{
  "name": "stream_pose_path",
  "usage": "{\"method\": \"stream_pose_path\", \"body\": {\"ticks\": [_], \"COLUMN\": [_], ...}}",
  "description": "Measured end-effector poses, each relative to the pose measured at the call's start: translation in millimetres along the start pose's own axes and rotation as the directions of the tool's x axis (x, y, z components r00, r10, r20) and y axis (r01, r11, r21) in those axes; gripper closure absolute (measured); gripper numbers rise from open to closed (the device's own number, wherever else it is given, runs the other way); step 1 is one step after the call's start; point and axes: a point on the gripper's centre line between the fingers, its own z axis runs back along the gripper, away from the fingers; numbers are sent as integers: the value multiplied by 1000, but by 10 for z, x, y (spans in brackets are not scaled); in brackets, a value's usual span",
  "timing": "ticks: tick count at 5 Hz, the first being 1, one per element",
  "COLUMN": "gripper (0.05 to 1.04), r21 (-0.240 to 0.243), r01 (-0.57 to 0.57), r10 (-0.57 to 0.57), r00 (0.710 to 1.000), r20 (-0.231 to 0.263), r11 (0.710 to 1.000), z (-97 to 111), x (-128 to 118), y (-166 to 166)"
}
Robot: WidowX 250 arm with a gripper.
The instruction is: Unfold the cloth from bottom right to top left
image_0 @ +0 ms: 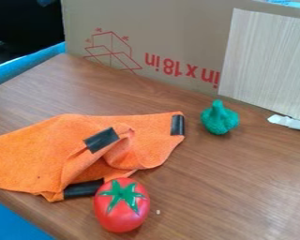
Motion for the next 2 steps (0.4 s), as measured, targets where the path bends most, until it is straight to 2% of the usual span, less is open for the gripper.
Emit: {"method": "stream_pose_path", "body": {"ticks": [1, 2], "gripper": [83, 83], "r21": [-19, -20], "r01": [-12, -20], "r10": [12, 19], "r00": [1000, 999], "r20": [-7, -46], "r11": [1000, 1000], "z": [-60, -229], "x": [-30, -175], "y": [20, 39]}}
